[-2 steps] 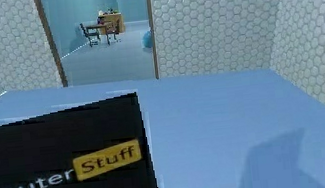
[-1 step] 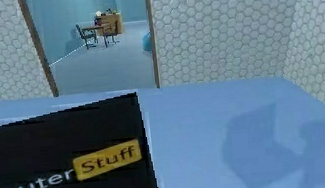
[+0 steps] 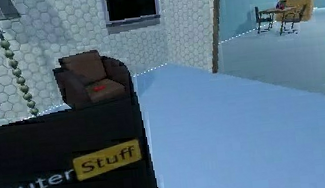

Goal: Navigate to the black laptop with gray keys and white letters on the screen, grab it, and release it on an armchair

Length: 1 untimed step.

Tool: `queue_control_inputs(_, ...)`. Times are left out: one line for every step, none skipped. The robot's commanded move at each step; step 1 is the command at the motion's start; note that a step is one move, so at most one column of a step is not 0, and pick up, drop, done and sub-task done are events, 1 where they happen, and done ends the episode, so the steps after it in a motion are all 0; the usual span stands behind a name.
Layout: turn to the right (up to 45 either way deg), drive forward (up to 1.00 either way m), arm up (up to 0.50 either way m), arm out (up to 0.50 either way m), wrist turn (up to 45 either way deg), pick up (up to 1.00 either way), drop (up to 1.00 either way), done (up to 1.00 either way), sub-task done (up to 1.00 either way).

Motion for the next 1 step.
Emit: queue_control_inputs(-9.0,0.0,0.0,0.0,0.0,0.0,0.0,0.0,0.0)
